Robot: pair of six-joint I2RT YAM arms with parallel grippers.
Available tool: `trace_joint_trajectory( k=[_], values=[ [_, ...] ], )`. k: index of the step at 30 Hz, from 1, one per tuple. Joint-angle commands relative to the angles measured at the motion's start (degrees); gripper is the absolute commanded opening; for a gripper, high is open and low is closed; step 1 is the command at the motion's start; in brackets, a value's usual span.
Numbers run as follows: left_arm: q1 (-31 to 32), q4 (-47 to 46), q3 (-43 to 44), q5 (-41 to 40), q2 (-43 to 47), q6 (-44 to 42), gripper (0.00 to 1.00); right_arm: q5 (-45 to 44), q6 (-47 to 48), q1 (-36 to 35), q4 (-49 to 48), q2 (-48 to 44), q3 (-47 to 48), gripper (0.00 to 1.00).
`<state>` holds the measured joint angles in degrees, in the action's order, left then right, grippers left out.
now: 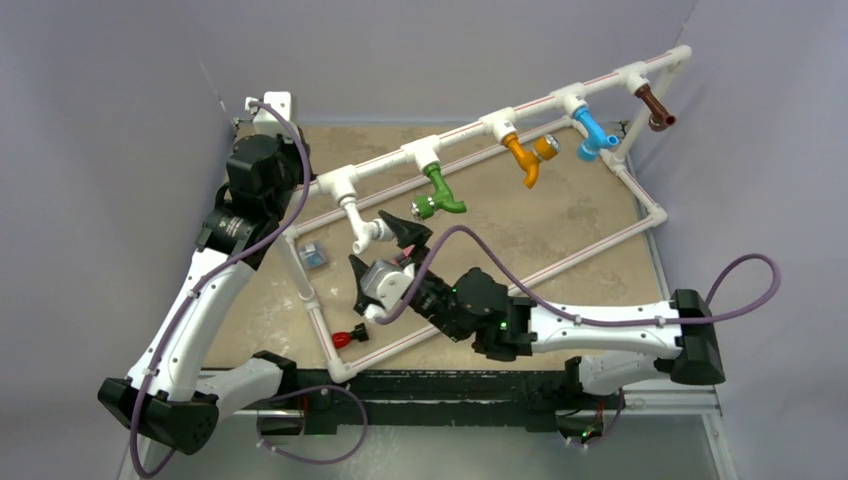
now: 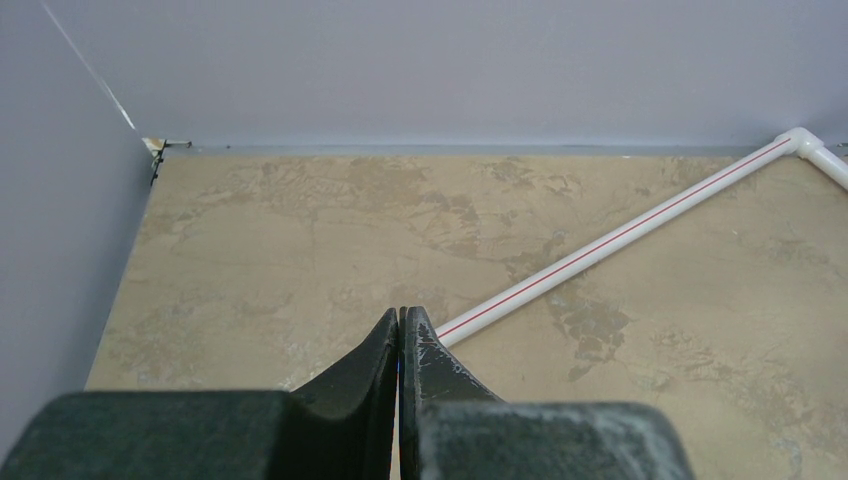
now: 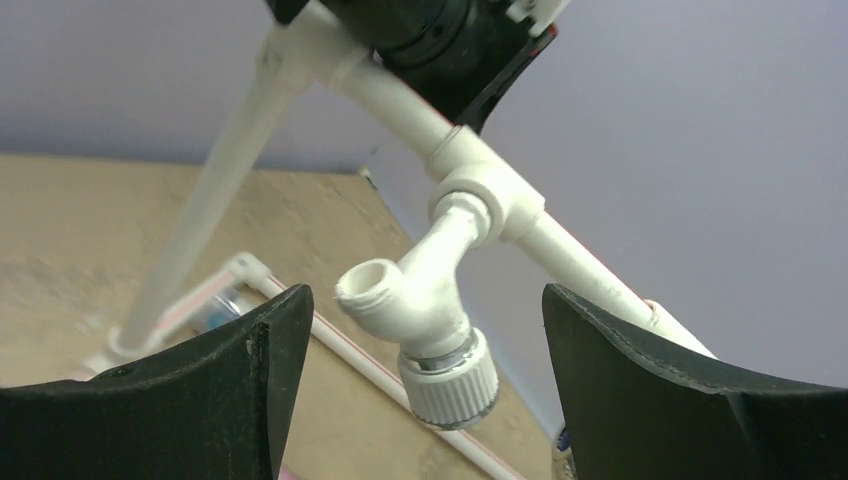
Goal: Install the water faucets
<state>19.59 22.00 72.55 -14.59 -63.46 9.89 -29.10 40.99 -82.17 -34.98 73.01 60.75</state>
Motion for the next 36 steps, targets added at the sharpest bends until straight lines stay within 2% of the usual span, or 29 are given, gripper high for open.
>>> trace_joint_trajectory(
  k=[1,8,14,17,21,25,33,36],
  values=[
    [2.37,12.48,-3.72,6.15,-2.72,1.28,0.00,-3.87,13.23,0.08,-4.53,4.33,1.32,0.86],
    [2.55,12.19,-3.84,5.98,-2.89,1.18,0.00,-7.60,21.01,0.08,-14.54,9.85,2.82,0.81],
    [2.73,12.12,-4.09,5.56,-2.70,1.10,0.00,-9.88,25.04,0.14,-20.48,13.13,3.76,0.62],
    [2.81,12.15,-4.09,5.40,-2.80,1.01,0.00,-10.62,25.10,0.08,-22.61,13.83,4.08,0.41],
    [2.82,12.06,-4.17,5.28,-2.81,1.01,0.00,-12.38,23.75,0.17,-25.30,14.79,4.72,0.02],
    [2.90,12.01,-4.18,5.10,-2.81,1.01,0.00,-13.58,17.87,0.25,-26.34,15.12,5.58,0.00],
    [2.91,12.06,-4.15,5.01,-3.01,1.01,0.00,-14.77,-11.15,0.43,-22.81,13.43,7.65,0.00],
    [2.91,12.18,-4.09,5.01,-2.91,1.01,0.00,-15.71,-11.33,0.43,-24.23,13.93,8.09,0.00]
  ],
)
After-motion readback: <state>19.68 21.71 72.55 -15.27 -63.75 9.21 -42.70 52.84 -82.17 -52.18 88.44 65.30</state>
